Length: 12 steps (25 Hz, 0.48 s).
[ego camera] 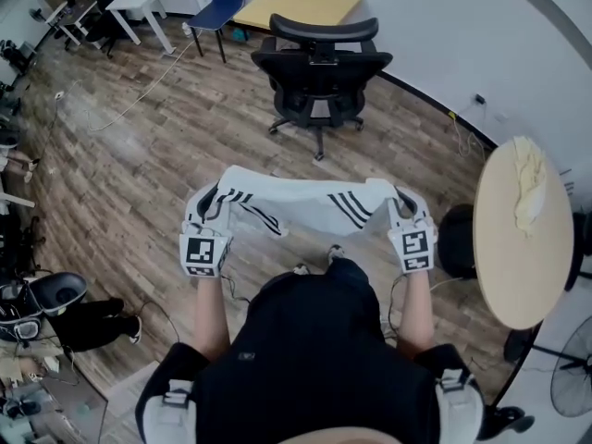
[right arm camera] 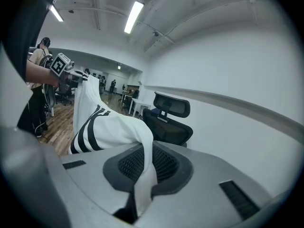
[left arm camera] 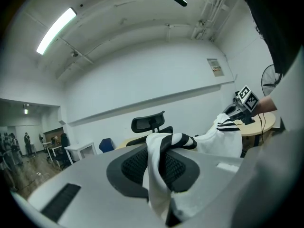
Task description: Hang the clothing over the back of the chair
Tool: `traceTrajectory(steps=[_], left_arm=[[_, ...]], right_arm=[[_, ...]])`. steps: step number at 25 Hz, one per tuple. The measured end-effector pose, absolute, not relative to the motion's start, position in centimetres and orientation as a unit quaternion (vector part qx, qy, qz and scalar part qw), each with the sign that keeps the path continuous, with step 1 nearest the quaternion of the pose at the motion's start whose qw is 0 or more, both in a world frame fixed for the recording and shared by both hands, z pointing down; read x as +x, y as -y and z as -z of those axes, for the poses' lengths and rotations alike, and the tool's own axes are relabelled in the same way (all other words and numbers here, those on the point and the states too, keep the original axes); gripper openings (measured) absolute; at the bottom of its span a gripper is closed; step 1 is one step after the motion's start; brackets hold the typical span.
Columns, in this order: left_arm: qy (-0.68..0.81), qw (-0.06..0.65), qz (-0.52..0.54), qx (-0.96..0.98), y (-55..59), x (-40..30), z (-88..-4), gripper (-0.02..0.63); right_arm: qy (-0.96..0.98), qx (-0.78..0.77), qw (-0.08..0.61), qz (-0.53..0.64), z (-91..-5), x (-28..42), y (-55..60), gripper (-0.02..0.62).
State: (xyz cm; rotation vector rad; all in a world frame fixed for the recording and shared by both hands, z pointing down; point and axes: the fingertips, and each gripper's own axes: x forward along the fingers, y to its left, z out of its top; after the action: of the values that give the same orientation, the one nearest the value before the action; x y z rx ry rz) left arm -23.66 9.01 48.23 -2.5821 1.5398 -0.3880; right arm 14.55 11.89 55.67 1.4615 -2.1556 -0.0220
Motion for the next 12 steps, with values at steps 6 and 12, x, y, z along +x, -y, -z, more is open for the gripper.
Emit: traceTrajectory(steps=[6, 12], left_arm=[[-0.526, 0.052, 0.124, -0.84, -7.5, -23.1, -47.7, 0.037], [-0.534, 0.038, 0.135, -0.834, -6.3, -21.7, -48.0, 0.037]], right_arm=[[0.807, 0.528, 0.264, 0.012, -55.2, 15.2, -9.1, 0.015], [0.812, 0.518, 0.267, 0.015, -54.7, 16.8, -6.9, 0.015]])
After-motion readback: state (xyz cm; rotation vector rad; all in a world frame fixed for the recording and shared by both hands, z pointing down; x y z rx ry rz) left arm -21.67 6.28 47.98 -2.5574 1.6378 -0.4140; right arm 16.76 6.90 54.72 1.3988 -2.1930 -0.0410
